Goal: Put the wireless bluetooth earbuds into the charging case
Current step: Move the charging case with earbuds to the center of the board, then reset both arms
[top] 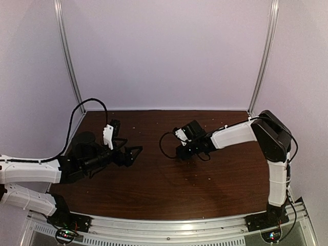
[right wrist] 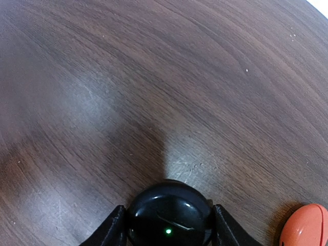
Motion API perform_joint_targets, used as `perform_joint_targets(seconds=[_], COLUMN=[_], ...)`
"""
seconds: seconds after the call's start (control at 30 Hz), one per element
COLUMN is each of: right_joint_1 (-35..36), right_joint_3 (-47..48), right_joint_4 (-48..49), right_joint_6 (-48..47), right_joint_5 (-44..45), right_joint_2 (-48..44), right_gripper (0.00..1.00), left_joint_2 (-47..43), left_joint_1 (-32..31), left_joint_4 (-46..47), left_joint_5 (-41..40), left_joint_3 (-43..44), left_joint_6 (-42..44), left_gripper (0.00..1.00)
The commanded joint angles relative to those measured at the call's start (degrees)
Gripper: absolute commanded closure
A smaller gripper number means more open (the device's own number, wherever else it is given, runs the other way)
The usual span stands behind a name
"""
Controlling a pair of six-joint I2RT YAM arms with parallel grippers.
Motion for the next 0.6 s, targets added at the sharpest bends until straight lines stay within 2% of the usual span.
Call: perform_joint_targets(seconds=[0.0, 0.17, 0.23, 0.47, 0.57], right_joint_1=[-0.4, -0.5, -0.9, -3.5, -4.4], right_joint_3=[0.6, -0.2, -0.4, -6.8, -13.0], right_joint_4=[0.8, 1.7, 1.7, 4.0, 6.1], right_joint_6=[0.2, 0.0, 0.2, 1.9, 3.5], right_joint_5=[1.2, 0.9, 1.2, 1.3, 1.3], right_joint_2=[0.1, -5.4, -8.8, -24.5, -33.1], right_gripper=[0.41, 0.1, 0.03, 0.0, 0.0], left_joint_2=[1.3, 5.7, 7.6, 10.0, 6.9], left_joint_1=[2.9, 9.6, 12.1, 20.2, 20.6], left_joint_4=[-2.5, -13.2, -17.4, -28.3, -29.3], left_joint_5=[0.1, 5.0, 6.0, 3.7, -3.0], left_joint_3=[3.5, 11.8, 15.4, 22.6, 20.3], left_joint_6=[-2.3, -5.0, -4.7, -4.4, -4.5], left_gripper=[0.02, 0.02, 0.02, 0.02, 0.02])
